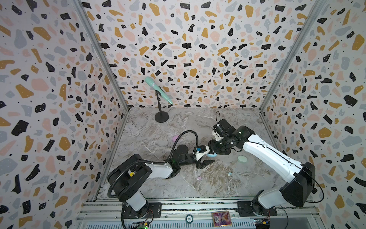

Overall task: Insert wireless bluetooth earbuds into charging case
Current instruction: Pass the charging case.

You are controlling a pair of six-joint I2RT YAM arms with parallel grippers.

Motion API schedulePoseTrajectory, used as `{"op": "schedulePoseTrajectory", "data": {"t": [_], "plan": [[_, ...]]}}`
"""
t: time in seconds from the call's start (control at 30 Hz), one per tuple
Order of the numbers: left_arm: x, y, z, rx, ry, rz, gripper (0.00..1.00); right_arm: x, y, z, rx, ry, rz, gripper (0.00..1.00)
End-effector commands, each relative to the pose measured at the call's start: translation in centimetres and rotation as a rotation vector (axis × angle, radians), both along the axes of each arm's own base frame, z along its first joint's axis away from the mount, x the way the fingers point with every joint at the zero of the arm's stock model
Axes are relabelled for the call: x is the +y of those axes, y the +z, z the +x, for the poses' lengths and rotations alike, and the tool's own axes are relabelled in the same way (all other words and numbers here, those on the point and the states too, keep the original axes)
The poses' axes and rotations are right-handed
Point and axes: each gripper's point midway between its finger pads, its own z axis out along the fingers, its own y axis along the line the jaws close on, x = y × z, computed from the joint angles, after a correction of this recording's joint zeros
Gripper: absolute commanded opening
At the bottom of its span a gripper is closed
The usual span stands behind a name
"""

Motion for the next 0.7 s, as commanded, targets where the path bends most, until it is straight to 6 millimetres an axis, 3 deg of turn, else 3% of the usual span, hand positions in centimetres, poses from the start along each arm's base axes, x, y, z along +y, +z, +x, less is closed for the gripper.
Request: {"op": "schedulePoseTrajectory", "data": {"t": [0.0, 0.67], "plan": [[-0.41, 2.85, 0.04, -0.070, -0.015, -0.065, 0.63, -0.09, 1.51, -0.72, -0.017, 0.009, 0.023, 0.54], [-0.20, 3.58, 0.02, -0.073, -0.007, -0.081, 0.46, 0.47, 2.04, -1.07, -0.019, 0.018, 0.046, 0.53]]}}
